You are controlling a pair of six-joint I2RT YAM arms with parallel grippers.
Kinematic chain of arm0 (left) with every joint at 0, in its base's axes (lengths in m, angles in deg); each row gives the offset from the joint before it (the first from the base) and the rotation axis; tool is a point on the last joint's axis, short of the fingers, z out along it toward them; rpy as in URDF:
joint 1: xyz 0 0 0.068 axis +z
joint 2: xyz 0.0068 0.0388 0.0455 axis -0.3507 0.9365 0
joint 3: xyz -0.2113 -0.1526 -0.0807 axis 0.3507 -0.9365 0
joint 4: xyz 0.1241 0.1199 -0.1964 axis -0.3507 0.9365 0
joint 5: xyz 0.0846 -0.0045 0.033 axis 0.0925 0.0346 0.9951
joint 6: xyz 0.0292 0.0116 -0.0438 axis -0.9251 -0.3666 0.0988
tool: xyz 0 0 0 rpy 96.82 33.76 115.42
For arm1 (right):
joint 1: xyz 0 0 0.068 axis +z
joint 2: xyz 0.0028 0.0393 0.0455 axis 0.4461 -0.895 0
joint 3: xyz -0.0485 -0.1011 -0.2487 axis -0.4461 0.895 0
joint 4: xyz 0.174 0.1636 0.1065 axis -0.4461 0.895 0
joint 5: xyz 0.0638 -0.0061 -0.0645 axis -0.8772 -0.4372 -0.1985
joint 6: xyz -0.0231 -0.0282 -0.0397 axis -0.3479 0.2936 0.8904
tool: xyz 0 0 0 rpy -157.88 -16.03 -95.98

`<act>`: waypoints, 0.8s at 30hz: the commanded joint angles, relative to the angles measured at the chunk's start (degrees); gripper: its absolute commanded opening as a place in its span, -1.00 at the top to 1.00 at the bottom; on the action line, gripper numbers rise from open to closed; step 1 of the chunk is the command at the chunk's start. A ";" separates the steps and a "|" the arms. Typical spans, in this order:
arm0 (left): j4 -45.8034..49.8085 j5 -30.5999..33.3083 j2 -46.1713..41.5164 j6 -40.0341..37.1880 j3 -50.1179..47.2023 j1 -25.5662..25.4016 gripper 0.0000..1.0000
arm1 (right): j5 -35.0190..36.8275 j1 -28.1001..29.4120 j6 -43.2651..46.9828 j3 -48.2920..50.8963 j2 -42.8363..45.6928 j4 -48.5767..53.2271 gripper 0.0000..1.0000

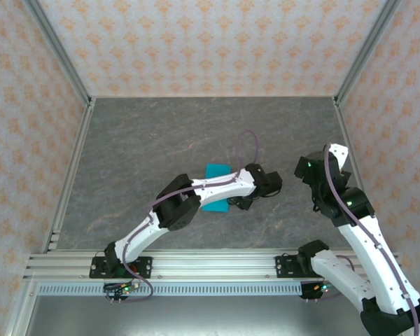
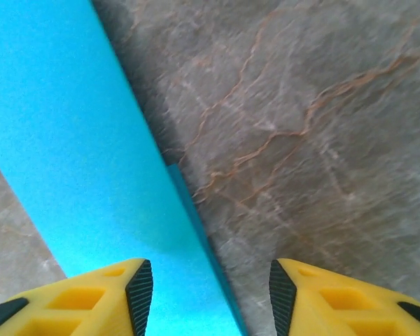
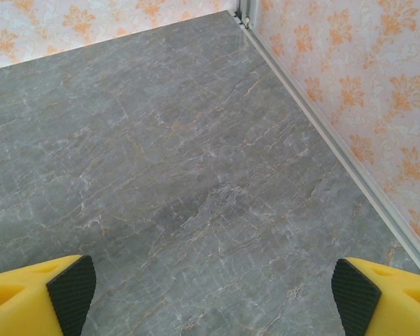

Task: Fold a paper plane with a square sheet of paper (fold left side to right side)
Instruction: Turn over the paper at the center of the table.

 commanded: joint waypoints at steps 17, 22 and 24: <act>-44.76 -35.69 -39.42 4.66 -50.03 25.95 -0.15 | -38.19 1.30 -0.95 7.91 -8.96 -17.83 -0.74; -49.89 -39.20 -40.52 5.58 -55.43 29.47 -0.14 | -50.66 2.81 -11.39 12.61 -19.47 -35.41 -0.49; -51.38 -40.23 -40.39 5.84 -56.95 30.08 -0.14 | -52.48 4.54 -14.24 12.13 -26.36 -41.90 -0.28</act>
